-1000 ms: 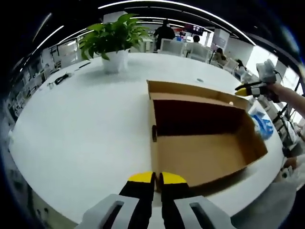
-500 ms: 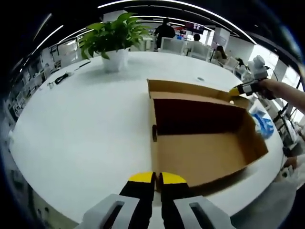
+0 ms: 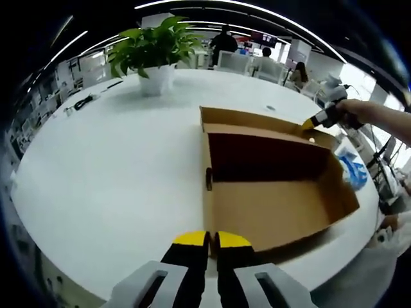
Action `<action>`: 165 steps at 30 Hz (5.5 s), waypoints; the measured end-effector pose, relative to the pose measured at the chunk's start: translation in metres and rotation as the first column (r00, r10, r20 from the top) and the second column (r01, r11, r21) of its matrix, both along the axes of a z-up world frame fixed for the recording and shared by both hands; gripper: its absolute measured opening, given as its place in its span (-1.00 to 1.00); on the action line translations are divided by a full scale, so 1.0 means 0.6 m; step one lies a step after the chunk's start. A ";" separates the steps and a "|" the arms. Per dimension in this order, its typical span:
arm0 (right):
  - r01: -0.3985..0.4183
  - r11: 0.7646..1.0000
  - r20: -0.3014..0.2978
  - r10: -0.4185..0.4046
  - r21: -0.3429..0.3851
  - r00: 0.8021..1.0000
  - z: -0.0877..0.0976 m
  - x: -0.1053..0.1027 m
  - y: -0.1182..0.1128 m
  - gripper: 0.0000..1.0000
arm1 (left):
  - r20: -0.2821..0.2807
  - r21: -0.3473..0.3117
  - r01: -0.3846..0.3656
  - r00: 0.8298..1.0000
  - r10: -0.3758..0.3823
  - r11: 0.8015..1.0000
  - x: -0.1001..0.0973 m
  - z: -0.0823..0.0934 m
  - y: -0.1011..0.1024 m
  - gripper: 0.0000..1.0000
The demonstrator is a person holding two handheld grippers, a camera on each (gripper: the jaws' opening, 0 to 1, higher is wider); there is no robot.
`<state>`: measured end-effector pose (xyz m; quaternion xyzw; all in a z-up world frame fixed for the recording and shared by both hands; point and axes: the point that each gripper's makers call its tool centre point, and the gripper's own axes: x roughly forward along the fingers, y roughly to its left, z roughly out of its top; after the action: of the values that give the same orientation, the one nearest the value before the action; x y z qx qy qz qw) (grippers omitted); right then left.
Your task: Operate the shoe box by opening the lid, removing the specified soft item, and placing it in the target area until the item is outside and the box remains undamaged.
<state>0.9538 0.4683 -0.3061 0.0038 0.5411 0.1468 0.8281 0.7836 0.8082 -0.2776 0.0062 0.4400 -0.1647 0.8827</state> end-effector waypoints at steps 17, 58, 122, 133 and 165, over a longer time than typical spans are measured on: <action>0.081 0.996 -0.014 -0.081 0.025 0.997 0.014 -0.005 -0.003 -0.96 | 0.003 -0.024 -0.017 1.000 0.017 1.000 0.003 0.000 0.004 -0.94; 0.083 0.984 0.192 -0.113 0.158 0.975 0.170 -0.014 0.006 -1.00 | 0.009 -0.058 -0.031 0.999 0.032 0.998 0.001 0.004 -0.005 -0.94; -0.033 0.984 0.414 -0.044 0.175 0.909 0.261 -0.186 0.036 -1.00 | 0.043 -0.050 0.027 0.999 -0.025 0.998 0.007 -0.002 0.003 -0.92; -0.033 0.988 0.463 -0.042 0.153 0.886 0.261 -0.229 0.049 -0.99 | 0.073 -0.072 0.045 0.997 -0.040 0.996 0.003 0.002 0.002 -0.90; -0.025 0.984 0.511 -0.069 0.175 0.857 0.225 -0.308 0.067 -0.94 | 0.203 -0.034 0.108 0.974 -0.099 0.994 0.000 0.082 0.020 -0.57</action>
<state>0.7691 0.5088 -0.1711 0.0436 0.2849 0.1801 0.9405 0.7838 0.8203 -0.2284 0.0260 0.3438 -0.2191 0.9128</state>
